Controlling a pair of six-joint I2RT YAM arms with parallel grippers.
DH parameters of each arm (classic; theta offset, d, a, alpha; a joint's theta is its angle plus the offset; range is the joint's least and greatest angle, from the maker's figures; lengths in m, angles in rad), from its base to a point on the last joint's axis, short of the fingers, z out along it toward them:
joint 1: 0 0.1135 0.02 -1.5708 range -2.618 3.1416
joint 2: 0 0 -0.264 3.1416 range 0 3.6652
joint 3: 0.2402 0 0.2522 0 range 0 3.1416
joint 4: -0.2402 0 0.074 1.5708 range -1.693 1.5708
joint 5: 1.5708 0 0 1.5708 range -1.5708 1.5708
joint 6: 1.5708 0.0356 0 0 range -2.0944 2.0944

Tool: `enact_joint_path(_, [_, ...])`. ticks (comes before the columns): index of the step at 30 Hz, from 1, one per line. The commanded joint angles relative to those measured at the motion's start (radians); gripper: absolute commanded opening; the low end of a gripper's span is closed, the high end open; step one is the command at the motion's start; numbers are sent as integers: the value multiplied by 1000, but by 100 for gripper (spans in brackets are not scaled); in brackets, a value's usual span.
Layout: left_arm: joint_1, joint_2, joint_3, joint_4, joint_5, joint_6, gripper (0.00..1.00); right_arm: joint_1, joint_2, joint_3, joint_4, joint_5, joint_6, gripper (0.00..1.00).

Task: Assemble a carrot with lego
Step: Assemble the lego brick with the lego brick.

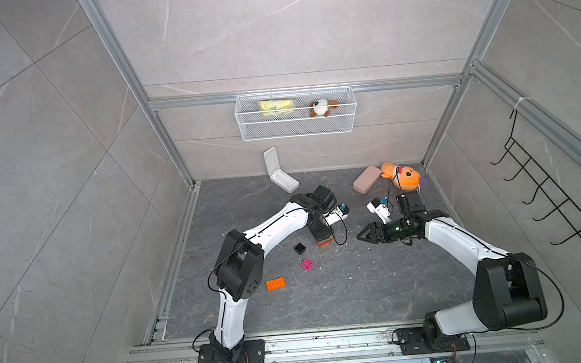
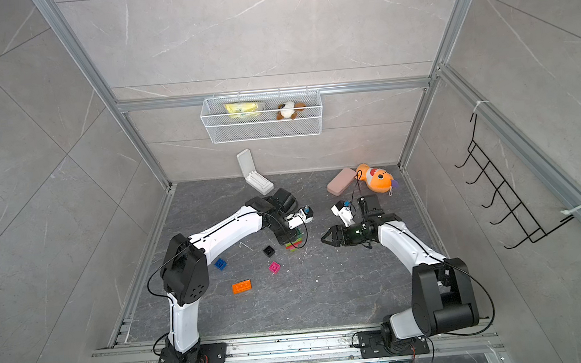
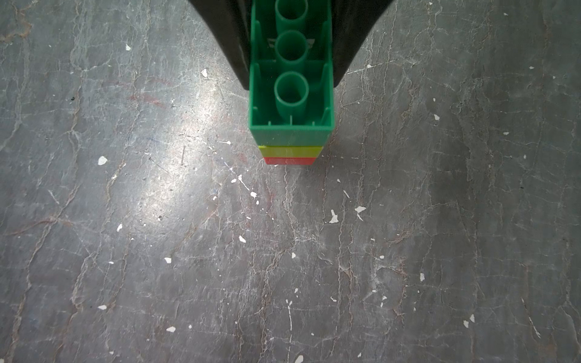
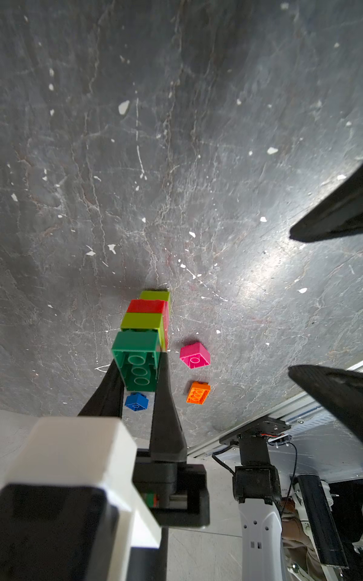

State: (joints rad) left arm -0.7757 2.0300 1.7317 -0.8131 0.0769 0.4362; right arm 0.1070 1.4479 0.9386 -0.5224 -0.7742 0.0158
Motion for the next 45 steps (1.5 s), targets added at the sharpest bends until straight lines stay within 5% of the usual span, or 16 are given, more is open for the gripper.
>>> enact_joint_path(1, [-8, 8, 31, -48, -12, -25, 25, 1, 11, 6, -2, 6, 1, 65])
enact_joint_path(18, [-10, 36, 39, -78, -29, -53, 27, 0, 11, 2, -2, 7, 0, 65])
enact_joint_path(45, [-8, 82, -204, 74, 5, -105, 28, 1, 3, -4, -6, 16, -2, 65])
